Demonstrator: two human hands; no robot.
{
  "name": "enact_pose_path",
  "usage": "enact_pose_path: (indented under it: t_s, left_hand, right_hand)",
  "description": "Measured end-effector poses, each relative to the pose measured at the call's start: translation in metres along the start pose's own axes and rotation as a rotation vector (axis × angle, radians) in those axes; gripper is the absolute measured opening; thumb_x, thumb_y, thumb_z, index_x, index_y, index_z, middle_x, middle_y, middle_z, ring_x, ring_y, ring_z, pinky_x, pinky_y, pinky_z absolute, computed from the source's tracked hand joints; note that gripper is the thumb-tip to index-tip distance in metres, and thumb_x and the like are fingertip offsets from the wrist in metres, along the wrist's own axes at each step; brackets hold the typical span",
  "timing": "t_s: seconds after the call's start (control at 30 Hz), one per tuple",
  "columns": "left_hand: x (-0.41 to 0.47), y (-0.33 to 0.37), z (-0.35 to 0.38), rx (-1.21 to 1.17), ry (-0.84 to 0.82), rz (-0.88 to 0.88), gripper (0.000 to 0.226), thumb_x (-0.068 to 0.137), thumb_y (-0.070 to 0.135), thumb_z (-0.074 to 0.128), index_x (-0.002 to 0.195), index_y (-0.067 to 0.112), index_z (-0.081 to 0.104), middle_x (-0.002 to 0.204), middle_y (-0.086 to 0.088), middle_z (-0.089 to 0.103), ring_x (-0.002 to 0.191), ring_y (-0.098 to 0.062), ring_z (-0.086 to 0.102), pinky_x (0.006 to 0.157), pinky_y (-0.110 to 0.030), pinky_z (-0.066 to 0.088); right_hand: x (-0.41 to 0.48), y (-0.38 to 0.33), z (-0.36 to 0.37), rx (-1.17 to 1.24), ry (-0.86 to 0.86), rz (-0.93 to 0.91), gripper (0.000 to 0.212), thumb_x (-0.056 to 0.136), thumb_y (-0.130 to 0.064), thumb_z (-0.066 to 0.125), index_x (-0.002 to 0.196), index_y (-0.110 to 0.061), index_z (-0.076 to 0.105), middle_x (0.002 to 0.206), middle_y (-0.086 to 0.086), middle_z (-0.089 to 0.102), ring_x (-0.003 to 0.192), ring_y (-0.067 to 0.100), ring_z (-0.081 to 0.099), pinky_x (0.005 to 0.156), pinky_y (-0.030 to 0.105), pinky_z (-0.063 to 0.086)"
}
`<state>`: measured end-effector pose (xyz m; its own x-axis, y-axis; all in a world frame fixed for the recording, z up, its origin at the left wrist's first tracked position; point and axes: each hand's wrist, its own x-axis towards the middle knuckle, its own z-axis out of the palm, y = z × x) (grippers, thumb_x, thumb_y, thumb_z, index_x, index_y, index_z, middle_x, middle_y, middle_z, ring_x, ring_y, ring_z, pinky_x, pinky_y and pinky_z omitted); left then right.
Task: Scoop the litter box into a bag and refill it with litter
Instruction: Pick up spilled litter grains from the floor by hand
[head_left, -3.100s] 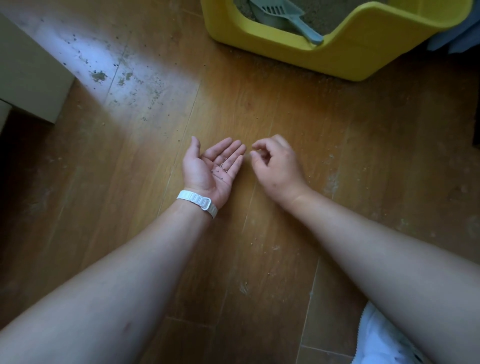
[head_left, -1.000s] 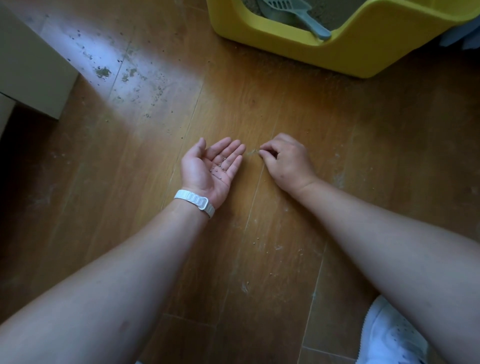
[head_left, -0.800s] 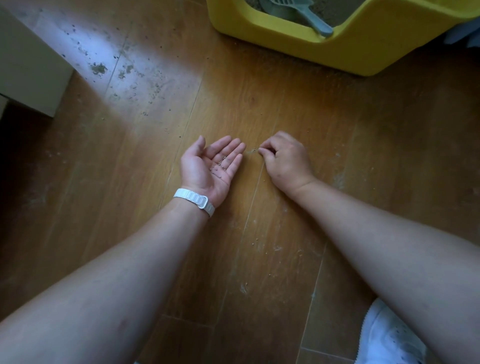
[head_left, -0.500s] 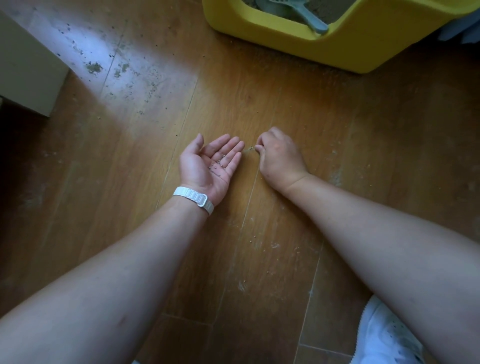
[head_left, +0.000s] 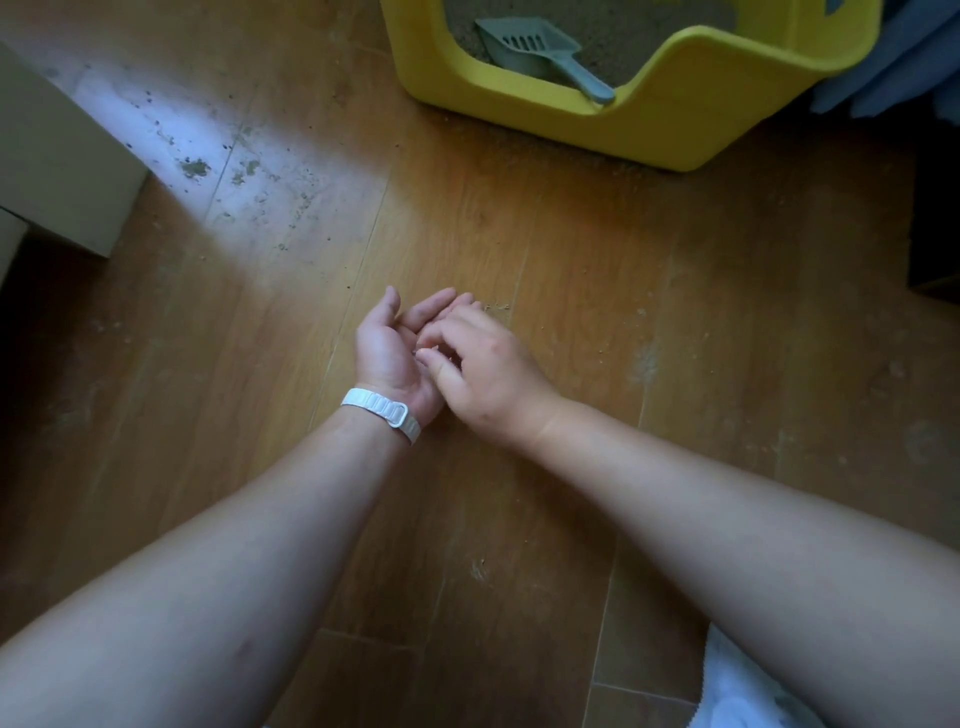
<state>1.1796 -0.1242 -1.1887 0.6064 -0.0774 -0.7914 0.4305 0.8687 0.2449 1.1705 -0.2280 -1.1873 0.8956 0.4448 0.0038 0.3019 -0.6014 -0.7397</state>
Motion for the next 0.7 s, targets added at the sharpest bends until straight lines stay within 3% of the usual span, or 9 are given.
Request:
enact_pose_path:
  t_s: [0.1, 0.2, 0.33, 0.7]
  left_hand:
    - [-0.003, 0.004, -0.004, -0.049, 0.008, 0.019, 0.060, 0.099, 0.045, 0.037, 0.110, -0.009, 0.062, 0.111, -0.028, 0.067, 0.101, -0.036, 0.067, 0.091, -0.045, 0.053]
    - [-0.003, 0.012, -0.011, -0.022, 0.013, 0.044, 0.060, 0.100, 0.045, 0.035, 0.111, -0.007, 0.062, 0.110, -0.025, 0.068, 0.099, -0.034, 0.069, 0.092, -0.038, 0.054]
    - [-0.005, 0.017, -0.015, -0.016, 0.013, 0.053, 0.060, 0.100, 0.045, 0.035, 0.112, -0.007, 0.062, 0.110, -0.024, 0.069, 0.102, -0.034, 0.068, 0.097, -0.037, 0.051]
    - [-0.001, 0.013, -0.014, -0.019, 0.022, 0.033, 0.061, 0.099, 0.046, 0.035, 0.114, -0.007, 0.061, 0.112, -0.024, 0.068, 0.105, -0.033, 0.067, 0.098, -0.038, 0.050]
  right_hand:
    - [0.001, 0.009, -0.008, -0.001, 0.079, 0.009, 0.008, 0.083, -0.012, 0.066, 0.088, -0.008, 0.070, 0.088, 0.008, 0.063, 0.081, 0.021, 0.060, 0.074, 0.025, 0.045]
    - [0.006, 0.032, -0.020, -0.062, 0.182, 0.116, 0.009, 0.083, -0.012, 0.068, 0.090, -0.008, 0.073, 0.085, 0.008, 0.064, 0.074, 0.019, 0.060, 0.069, 0.025, 0.046]
    - [0.015, 0.064, -0.032, -0.192, 0.080, 0.328, 0.020, 0.090, -0.020, 0.065, 0.106, -0.010, 0.072, 0.099, 0.005, 0.064, 0.090, 0.018, 0.059, 0.077, 0.022, 0.043]
    - [0.038, 0.069, -0.022, -0.282, -0.031, 0.182, 0.017, 0.091, -0.016, 0.064, 0.099, -0.006, 0.074, 0.099, 0.010, 0.066, 0.095, 0.025, 0.060, 0.082, 0.025, 0.040]
